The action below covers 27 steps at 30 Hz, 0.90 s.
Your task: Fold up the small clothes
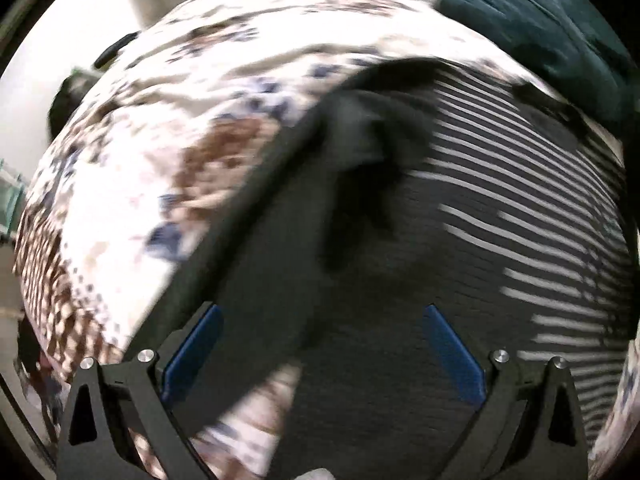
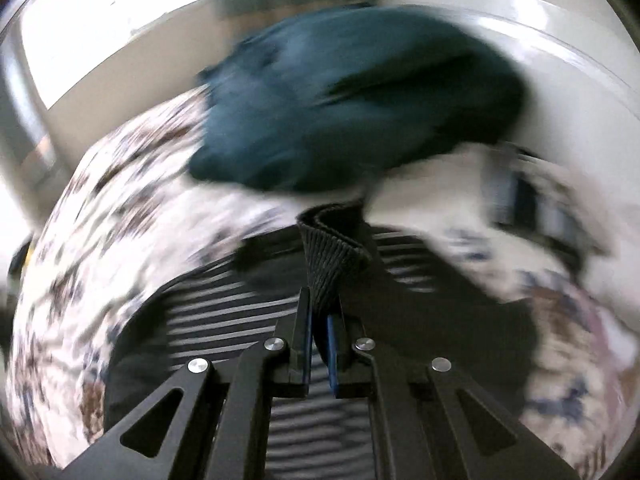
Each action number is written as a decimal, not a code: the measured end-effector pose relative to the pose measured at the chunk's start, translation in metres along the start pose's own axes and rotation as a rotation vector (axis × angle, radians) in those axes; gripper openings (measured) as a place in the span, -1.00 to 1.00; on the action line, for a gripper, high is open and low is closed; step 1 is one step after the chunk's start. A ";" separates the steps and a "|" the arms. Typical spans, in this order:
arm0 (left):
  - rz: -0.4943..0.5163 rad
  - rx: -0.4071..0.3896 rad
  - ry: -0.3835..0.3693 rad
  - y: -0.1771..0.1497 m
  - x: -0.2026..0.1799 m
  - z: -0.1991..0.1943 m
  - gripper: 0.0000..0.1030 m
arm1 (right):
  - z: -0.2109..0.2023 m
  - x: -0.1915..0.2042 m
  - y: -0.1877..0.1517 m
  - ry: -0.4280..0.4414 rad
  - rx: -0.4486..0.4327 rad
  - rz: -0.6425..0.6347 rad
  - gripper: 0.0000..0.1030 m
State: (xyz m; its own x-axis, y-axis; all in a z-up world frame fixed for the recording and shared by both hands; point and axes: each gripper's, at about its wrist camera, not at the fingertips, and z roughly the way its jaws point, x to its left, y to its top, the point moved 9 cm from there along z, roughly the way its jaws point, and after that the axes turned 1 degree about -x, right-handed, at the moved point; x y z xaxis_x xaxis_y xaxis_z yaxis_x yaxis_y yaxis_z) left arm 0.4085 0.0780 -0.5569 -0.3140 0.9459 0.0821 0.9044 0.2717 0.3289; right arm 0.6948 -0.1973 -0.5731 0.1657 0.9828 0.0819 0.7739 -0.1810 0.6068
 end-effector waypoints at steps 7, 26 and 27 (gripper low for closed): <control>-0.128 0.021 -0.016 0.011 0.064 0.034 0.99 | 0.098 0.183 -0.084 0.055 0.180 -0.303 -0.88; -0.555 0.224 -0.100 -0.115 0.159 0.019 0.99 | 0.031 -0.016 -0.138 -0.086 0.344 -0.179 1.00; -0.621 0.246 -0.113 -0.128 0.164 0.022 0.99 | 0.027 -0.037 -0.142 -0.116 0.350 -0.162 1.00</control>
State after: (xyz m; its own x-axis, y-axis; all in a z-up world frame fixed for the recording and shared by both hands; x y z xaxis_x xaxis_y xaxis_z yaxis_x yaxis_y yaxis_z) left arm 0.2471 0.2024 -0.6059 -0.7769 0.6100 -0.1561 0.6092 0.7908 0.0586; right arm 0.5954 -0.2088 -0.6834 0.0773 0.9925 -0.0950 0.9537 -0.0458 0.2973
